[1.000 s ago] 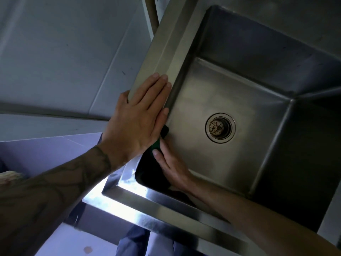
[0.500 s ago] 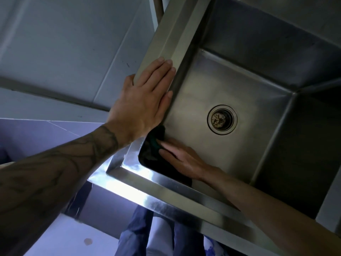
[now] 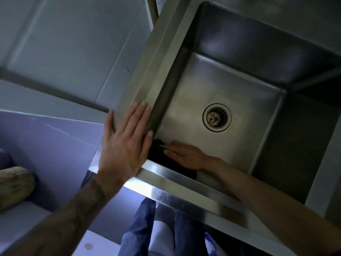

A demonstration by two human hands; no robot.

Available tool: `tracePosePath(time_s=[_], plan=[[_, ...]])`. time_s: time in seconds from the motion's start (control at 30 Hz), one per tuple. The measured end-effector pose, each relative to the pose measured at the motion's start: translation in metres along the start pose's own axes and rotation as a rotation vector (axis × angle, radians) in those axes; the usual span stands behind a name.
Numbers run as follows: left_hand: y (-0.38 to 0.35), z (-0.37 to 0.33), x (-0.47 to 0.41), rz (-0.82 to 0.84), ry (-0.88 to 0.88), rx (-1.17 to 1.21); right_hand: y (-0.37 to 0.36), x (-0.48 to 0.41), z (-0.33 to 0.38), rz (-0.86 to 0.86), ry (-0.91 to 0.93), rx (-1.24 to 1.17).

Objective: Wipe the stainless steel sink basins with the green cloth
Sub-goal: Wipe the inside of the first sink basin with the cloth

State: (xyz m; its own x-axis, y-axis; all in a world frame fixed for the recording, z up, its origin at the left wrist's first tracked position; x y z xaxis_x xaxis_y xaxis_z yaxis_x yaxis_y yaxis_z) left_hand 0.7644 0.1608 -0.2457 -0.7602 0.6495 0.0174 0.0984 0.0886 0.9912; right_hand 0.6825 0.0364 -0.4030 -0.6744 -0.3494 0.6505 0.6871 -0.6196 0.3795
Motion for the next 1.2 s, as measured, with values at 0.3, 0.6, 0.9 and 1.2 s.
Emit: tracePosePath(time_s=[0.3,0.6,0.9,1.2], plan=[[-0.001,-0.024,0.033,-0.035,0.292,0.016,0.010,0.038,-0.001,-0.092,0.034,-0.186],[-0.002,-0.022,0.035,-0.034,0.289,0.002,-0.007,0.020,-0.040,-0.009,-0.060,0.038],[0.001,-0.023,0.034,-0.065,0.281,-0.005,-0.005,0.042,-0.047,0.008,-0.045,-0.023],[0.000,-0.023,0.034,-0.052,0.285,-0.011,0.013,0.106,-0.034,-0.137,0.015,-0.228]])
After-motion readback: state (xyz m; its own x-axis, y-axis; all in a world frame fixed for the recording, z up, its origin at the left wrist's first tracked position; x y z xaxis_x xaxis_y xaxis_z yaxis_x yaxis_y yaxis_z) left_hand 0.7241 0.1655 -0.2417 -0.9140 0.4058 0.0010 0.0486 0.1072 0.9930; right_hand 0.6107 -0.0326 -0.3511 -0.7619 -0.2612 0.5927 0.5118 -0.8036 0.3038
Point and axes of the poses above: each hand's wrist, its own x-axis away from the middle knuckle, its own y-axis out of the back of the hand, z = x × y, the point moved 9 cm from there along -x, towards the middle knuckle, and after that the axes turned 4 degrees about -y, right-handed, at the moved point
